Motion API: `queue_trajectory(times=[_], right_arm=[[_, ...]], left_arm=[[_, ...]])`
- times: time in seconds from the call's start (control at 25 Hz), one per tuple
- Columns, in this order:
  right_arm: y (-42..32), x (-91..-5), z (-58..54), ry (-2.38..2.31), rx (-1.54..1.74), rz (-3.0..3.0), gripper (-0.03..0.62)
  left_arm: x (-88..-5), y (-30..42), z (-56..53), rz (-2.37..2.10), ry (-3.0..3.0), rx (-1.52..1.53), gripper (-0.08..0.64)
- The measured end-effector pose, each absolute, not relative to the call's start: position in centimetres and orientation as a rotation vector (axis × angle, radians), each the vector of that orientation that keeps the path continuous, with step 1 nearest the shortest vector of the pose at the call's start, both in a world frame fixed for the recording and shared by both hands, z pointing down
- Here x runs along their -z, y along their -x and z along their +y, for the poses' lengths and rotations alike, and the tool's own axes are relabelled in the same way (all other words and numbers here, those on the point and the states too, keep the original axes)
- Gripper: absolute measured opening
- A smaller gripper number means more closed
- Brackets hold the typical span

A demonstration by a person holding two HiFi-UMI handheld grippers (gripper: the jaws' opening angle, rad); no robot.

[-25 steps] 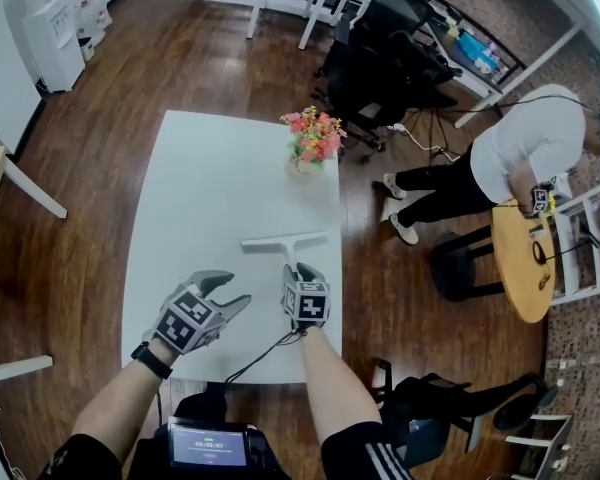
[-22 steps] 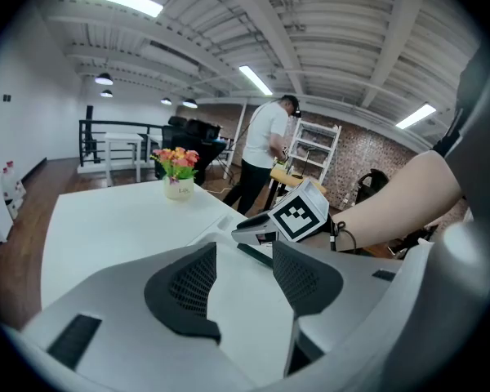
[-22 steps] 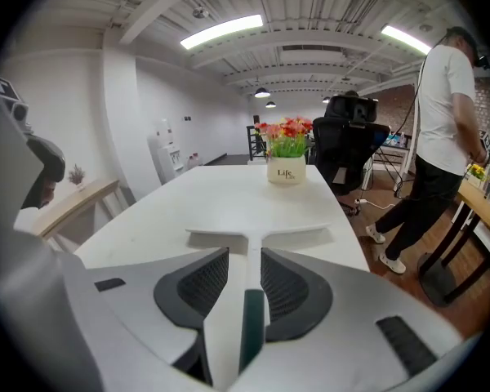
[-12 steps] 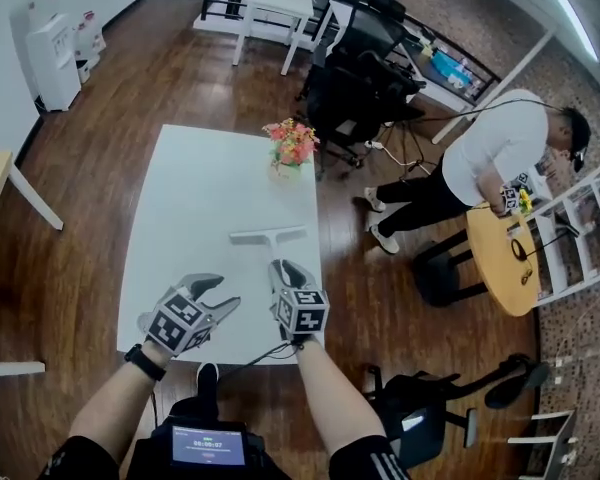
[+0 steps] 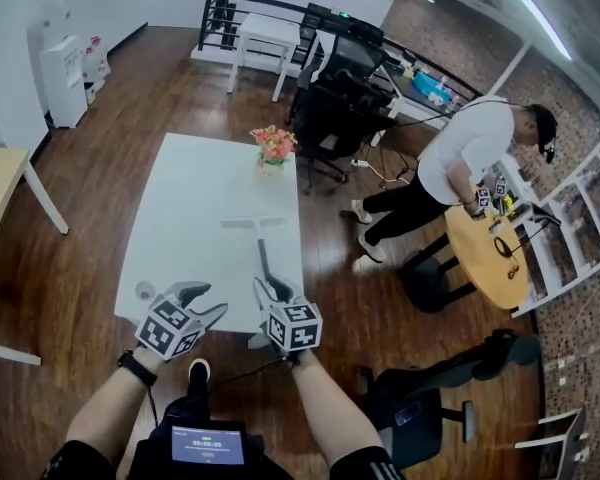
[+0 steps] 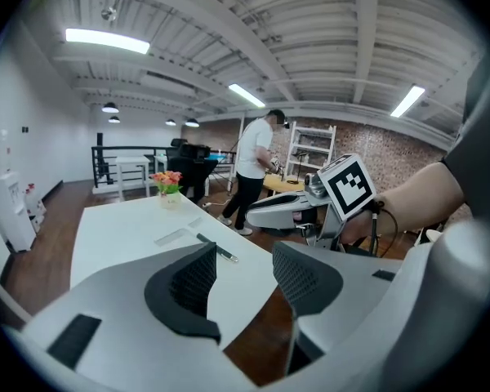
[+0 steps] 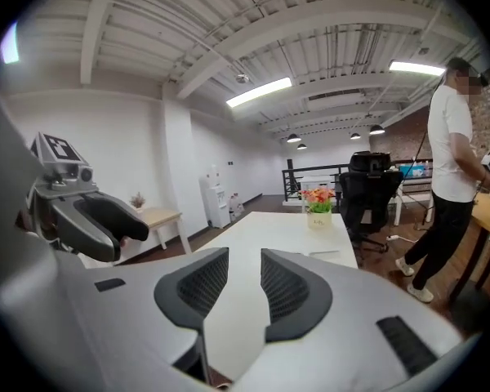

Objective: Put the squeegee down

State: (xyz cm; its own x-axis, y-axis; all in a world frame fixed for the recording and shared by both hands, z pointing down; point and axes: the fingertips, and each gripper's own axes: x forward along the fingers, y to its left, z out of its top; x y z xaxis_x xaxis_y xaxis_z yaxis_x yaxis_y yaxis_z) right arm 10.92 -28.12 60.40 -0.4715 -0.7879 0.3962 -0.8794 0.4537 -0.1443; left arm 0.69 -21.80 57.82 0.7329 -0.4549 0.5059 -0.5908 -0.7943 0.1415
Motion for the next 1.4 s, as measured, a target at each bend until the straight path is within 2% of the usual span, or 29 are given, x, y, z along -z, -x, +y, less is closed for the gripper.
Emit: queue_trajectory(times=[0.32, 0.4, 0.52, 0.88, 1.4], right_arm=[[-10.6, -55.0, -17.2, -1.416, -0.41, -2.55, 0.152], [-10.9, -54.2, -15.2, -1.424, -0.421, -2.551, 0.127], [-11.5, -53.1, -12.8, -1.44, -0.457, -2.559, 0.126], [-12.4, -49.3, -8.8, -1.54, -0.496, -2.581, 0.115], [-9.9, -48.0, -7.3, -1.629, -0.474, -2.561, 0.109]], left_arm=[[-55.5, -1.1, -11.9, -0.884, -2.659, -0.643, 0.224], [-55.2, -1.2, -10.1, -0.886, -2.652, -0.636, 0.224], [-54.9, -1.4, -8.3, -0.881, -2.634, -0.626, 0.224], [-53.1, -0.7, -6.5, -0.824, -2.692, -0.634, 0.224], [-52.3, 2.1, -5.9, -0.783, -2.71, -0.619, 0.224]])
